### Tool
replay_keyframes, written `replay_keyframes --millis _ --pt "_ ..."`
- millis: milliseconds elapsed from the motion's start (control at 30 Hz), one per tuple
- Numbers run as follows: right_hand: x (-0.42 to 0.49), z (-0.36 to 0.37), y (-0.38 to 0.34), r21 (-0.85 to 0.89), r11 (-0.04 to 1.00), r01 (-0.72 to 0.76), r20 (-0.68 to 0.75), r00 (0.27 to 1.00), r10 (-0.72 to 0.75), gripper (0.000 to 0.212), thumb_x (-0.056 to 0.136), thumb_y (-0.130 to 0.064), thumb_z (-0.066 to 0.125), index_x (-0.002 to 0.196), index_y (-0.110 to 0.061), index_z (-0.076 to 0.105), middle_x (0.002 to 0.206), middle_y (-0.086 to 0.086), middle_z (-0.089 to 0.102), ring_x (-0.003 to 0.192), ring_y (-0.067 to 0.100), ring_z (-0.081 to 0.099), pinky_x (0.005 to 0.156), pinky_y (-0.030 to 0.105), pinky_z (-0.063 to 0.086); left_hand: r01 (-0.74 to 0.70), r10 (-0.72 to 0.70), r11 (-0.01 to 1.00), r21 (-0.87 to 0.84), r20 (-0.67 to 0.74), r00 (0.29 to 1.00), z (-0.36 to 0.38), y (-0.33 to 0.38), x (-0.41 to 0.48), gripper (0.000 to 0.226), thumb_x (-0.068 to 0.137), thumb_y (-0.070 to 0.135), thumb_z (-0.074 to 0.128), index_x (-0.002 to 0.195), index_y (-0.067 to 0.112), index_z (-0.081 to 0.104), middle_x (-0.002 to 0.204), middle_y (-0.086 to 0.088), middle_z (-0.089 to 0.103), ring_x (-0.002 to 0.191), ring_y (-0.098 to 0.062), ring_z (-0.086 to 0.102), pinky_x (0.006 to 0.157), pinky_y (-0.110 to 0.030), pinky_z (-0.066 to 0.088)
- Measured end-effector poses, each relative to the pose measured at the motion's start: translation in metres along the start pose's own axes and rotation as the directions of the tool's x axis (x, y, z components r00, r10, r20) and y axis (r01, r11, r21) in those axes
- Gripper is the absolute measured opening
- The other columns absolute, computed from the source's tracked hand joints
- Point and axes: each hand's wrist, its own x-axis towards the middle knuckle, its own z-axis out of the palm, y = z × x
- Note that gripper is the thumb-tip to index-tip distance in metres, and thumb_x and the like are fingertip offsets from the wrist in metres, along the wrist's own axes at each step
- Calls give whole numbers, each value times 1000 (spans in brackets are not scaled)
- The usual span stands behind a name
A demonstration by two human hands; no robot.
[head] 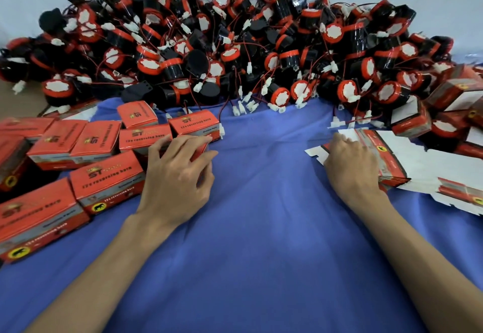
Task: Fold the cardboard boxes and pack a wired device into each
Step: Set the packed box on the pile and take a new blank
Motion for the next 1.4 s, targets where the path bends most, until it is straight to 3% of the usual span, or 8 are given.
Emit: replay_keyframes --millis 100,200,333,400,800,967,1133,1400 --pt "-2 -15 -4 114 987 110 -269 960 -75 35 88 4 52 123 3 54 92 22 67 84 40 63 60 38 40 -96 79 985 -141 -121 989 -4 7 1 19 88 6 56 93 3 74 105 -9 70 98 -28 65 92 -40 46" --pt "-15 -31 -23 179 825 536 -626 709 -325 41 78 13 56 117 6 63 84 18 70 70 34 64 54 38 48 7 -70 842 -539 -96 993 -10 24 0 23 93 13 50 95 6 71 92 -2 72 83 -4 62 80 -22 51" --pt "-60 -35 -69 259 439 861 -660 489 -570 23 92 1 51 107 6 68 89 15 72 82 31 69 67 42 55 512 -304 81 -855 468 830 -11 47 2 30 94 34 45 93 28 74 92 2 75 88 -12 70 79 -29 56" --pt "-75 -32 -81 285 382 879 -592 475 -651 25 96 -10 51 104 6 69 96 16 72 92 31 69 76 42 55 591 -304 -11 -806 566 766 -7 44 1 35 94 35 46 85 21 77 92 -3 75 92 -15 70 85 -32 54" --pt "-73 -19 -81 558 532 637 -461 771 -439 63 87 -27 61 139 1 40 148 16 37 137 25 34 113 39 30 535 -257 61 -843 504 824 -6 41 1 26 101 9 39 105 11 65 87 -4 74 84 -17 71 74 -23 54" --pt "-70 -14 -77 713 476 514 -326 845 -424 41 91 -29 55 125 -8 58 130 7 53 123 19 49 97 35 46 579 -271 71 -812 543 795 -7 42 1 22 98 8 46 91 6 67 90 -6 72 86 -13 67 75 -23 54" --pt "-70 -8 -77 695 472 541 -275 808 -521 30 94 -24 48 103 -4 67 115 7 60 108 23 58 78 42 53 623 -376 414 -664 499 781 0 44 0 17 95 23 58 81 14 60 85 1 59 78 -3 55 73 -16 42" --pt "-69 -10 -79 812 475 338 -170 917 -362 29 86 -27 60 105 -6 63 129 6 49 119 22 50 85 41 54 608 -353 415 -677 496 793 2 41 1 29 91 -1 60 111 20 57 108 10 64 97 5 61 80 -10 47"
